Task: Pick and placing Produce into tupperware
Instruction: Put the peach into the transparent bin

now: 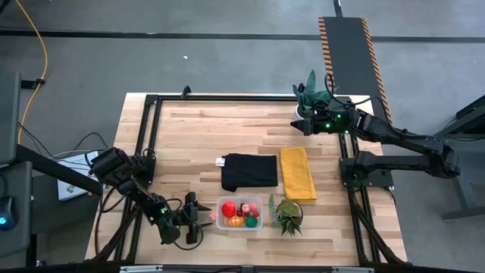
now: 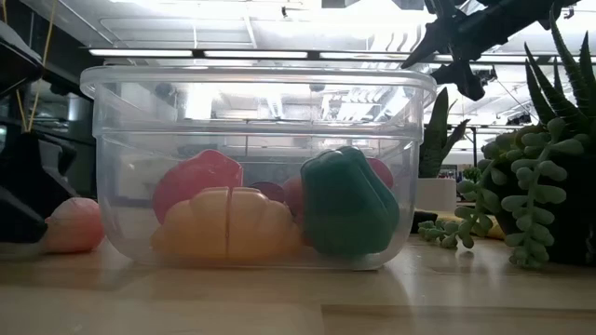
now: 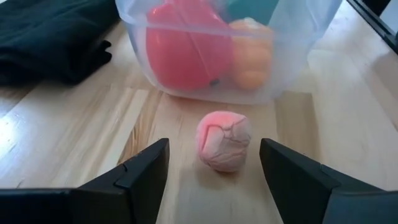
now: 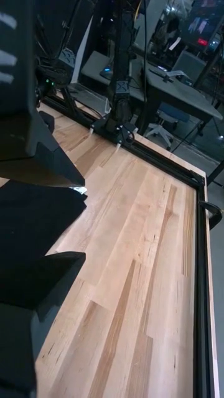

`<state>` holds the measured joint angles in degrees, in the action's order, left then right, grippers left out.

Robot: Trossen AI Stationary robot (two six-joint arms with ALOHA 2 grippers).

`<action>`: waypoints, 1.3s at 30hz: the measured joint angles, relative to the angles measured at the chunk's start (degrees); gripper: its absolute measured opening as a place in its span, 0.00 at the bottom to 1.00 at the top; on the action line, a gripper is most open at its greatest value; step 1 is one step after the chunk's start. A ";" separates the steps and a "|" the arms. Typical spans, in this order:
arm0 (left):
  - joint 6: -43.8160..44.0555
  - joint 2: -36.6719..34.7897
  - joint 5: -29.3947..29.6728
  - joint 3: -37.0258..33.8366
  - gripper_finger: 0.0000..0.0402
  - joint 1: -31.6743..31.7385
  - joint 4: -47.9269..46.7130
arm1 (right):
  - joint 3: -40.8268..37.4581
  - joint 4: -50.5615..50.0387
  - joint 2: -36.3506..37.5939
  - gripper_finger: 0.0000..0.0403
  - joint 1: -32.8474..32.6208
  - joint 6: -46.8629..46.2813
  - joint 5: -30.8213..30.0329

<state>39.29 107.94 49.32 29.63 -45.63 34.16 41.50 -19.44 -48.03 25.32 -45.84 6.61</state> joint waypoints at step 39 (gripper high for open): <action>-0.46 -0.04 -4.50 0.00 0.54 2.51 0.43 | 0.00 0.00 0.00 0.43 0.00 -0.20 -0.04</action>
<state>38.83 107.90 44.82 29.63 -43.11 34.59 41.50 -19.44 -48.03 25.32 -46.04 6.57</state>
